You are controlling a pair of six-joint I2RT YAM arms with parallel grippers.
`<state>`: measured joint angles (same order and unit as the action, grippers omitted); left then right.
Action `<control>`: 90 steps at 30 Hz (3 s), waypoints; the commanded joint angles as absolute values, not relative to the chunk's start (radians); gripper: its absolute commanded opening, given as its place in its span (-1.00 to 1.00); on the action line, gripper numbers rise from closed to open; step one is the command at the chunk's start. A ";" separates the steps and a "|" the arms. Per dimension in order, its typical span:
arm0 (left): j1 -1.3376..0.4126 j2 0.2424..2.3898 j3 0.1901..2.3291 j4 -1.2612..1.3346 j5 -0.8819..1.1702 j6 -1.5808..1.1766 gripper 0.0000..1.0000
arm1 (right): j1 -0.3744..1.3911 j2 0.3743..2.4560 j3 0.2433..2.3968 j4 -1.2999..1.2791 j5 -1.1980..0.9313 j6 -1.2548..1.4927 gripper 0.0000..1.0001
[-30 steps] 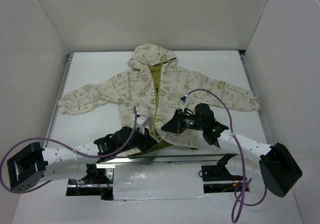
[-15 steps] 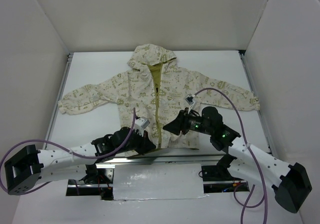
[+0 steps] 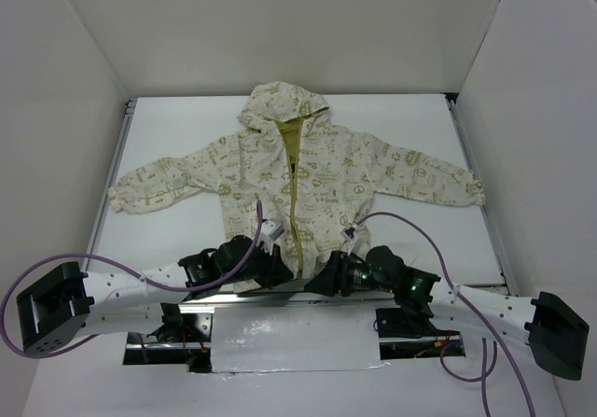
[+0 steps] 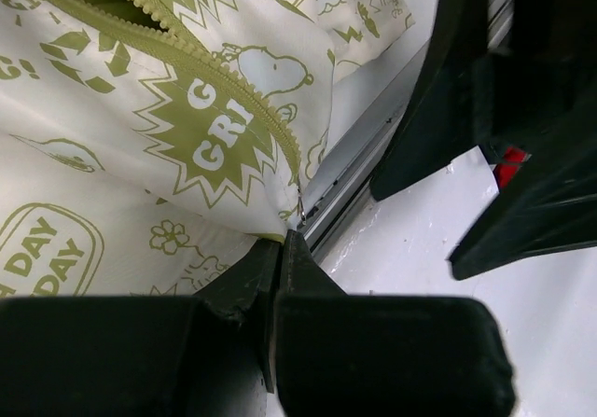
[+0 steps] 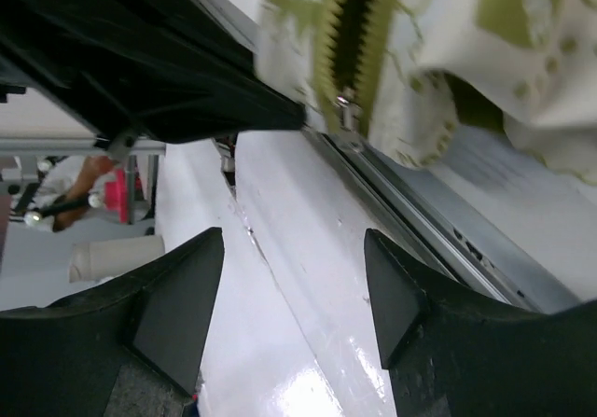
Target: Zip up the jacket
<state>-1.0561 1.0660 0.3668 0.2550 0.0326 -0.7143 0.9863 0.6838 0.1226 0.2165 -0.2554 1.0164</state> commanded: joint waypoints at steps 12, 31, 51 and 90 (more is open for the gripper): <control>-1.054 1.092 0.388 0.482 0.089 -0.776 -1.00 | 1.035 0.920 0.043 0.698 -0.150 1.189 0.32; -1.055 1.163 0.402 0.534 0.107 -0.796 -1.00 | 1.034 0.784 -0.034 0.624 -0.074 1.238 -0.02; -1.054 1.144 0.420 0.548 0.015 -0.836 -1.00 | 1.012 0.879 -0.048 0.630 -0.152 1.255 0.26; -1.054 1.137 0.380 0.568 0.020 -0.842 -1.00 | 0.899 0.793 -0.089 0.604 -0.147 1.169 -0.14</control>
<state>-1.0523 1.1454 0.3798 0.5026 0.0143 -0.8417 0.9051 0.8261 0.0425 0.5777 -0.1673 1.1793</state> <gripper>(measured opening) 0.104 0.441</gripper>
